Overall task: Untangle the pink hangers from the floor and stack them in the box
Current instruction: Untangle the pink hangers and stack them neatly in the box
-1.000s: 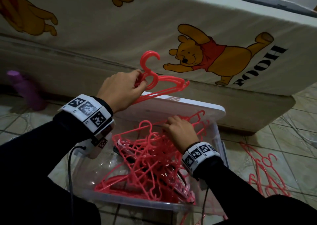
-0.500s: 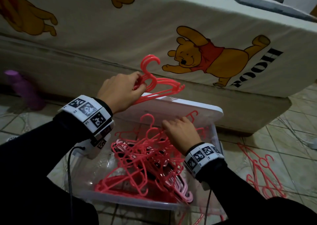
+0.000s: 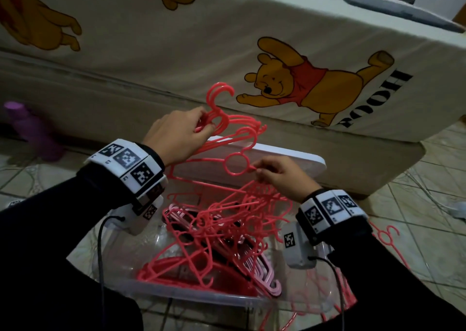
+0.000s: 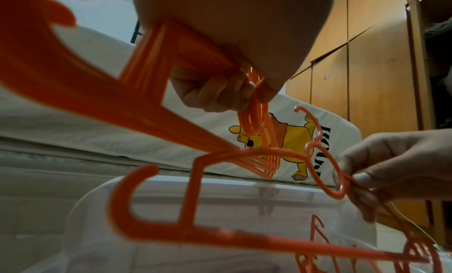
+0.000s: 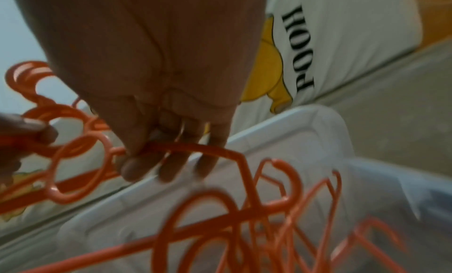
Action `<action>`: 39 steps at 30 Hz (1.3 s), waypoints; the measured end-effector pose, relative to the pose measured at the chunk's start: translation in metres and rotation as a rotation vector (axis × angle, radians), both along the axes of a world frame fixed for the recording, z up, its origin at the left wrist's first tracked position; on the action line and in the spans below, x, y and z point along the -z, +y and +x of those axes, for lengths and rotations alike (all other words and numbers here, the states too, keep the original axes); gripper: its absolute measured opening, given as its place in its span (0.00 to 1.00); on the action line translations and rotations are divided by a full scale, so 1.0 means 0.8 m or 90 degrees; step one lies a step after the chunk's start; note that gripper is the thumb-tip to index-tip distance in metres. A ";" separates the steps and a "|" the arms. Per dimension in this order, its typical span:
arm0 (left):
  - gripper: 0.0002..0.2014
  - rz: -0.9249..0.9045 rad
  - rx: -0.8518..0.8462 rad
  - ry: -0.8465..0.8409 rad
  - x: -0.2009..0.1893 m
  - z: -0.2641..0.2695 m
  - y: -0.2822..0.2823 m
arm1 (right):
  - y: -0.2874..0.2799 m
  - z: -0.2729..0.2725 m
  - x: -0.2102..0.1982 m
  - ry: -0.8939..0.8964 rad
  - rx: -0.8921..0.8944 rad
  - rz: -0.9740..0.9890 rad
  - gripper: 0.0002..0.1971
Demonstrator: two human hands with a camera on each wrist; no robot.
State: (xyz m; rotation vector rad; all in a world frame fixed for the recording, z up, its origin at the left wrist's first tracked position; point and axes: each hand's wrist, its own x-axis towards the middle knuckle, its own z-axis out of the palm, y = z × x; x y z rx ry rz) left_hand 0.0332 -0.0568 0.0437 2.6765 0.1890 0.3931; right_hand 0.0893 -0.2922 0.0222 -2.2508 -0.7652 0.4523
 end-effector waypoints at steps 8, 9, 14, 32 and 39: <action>0.19 -0.066 -0.078 -0.122 -0.012 0.001 0.015 | -0.034 -0.003 -0.027 -0.043 0.034 -0.069 0.06; 0.19 -0.085 -0.087 -0.125 -0.013 0.002 0.017 | -0.033 -0.009 -0.028 0.036 0.040 -0.030 0.05; 0.24 -0.174 -0.058 -0.107 -0.015 0.002 0.012 | -0.015 -0.032 -0.027 0.261 0.094 0.193 0.08; 0.19 -0.292 0.138 -0.022 0.014 -0.013 -0.070 | 0.048 -0.057 -0.011 0.373 0.178 0.585 0.07; 0.14 -0.286 0.120 -0.055 0.015 -0.013 -0.066 | 0.039 -0.052 -0.012 0.277 0.043 0.444 0.12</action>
